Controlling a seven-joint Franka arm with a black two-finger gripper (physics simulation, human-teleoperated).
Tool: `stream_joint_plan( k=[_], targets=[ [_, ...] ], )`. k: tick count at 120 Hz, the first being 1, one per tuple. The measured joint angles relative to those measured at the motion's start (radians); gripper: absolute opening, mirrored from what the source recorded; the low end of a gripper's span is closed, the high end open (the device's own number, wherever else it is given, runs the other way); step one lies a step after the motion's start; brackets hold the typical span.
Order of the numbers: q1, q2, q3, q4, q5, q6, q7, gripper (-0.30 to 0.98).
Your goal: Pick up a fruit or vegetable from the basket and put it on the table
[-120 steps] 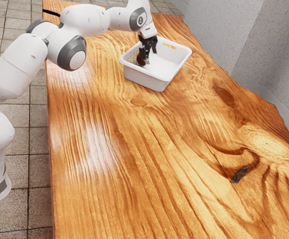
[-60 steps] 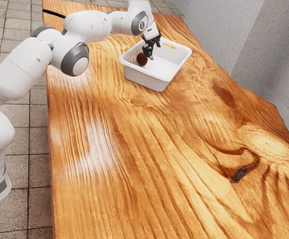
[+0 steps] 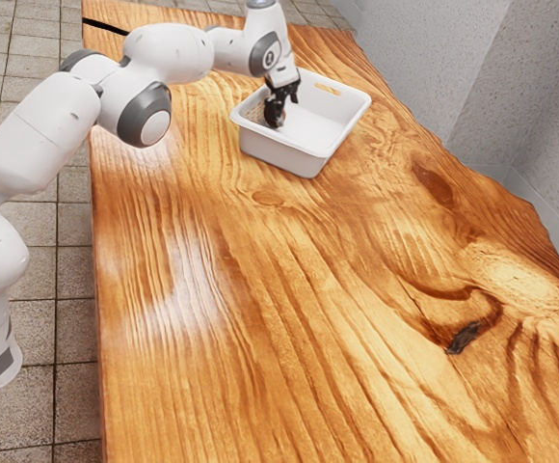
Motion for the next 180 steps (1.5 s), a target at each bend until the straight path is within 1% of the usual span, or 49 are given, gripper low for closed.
stream_joint_plan(
  k=[32, 64, 68, 82, 95, 117, 126, 162, 180],
  targets=[
    [0.007, -0.004, 0.016, 0.0, 0.024, -0.024, 0.002, 0.69],
    [0.008, -0.002, 0.028, -0.005, 0.029, -0.036, 0.002, 0.68],
    [0.008, -0.002, 0.028, -0.008, 0.029, -0.036, 0.002, 0.66],
    [0.008, -0.001, 0.028, -0.014, 0.03, -0.037, 0.002, 0.49],
    [0.008, 0.001, 0.028, -0.016, 0.029, -0.037, 0.0, 0.39],
    [0.008, 0.001, 0.028, -0.017, 0.029, -0.033, -0.005, 0.29],
    [0.008, 0.001, 0.027, -0.017, 0.029, -0.031, -0.008, 0.26],
    [0.007, -0.009, 0.023, -0.011, 0.024, -0.024, -0.021, 0.26],
    [0.006, -0.007, -0.002, -0.007, 0.017, -0.006, -0.036, 0.25]
  ],
)
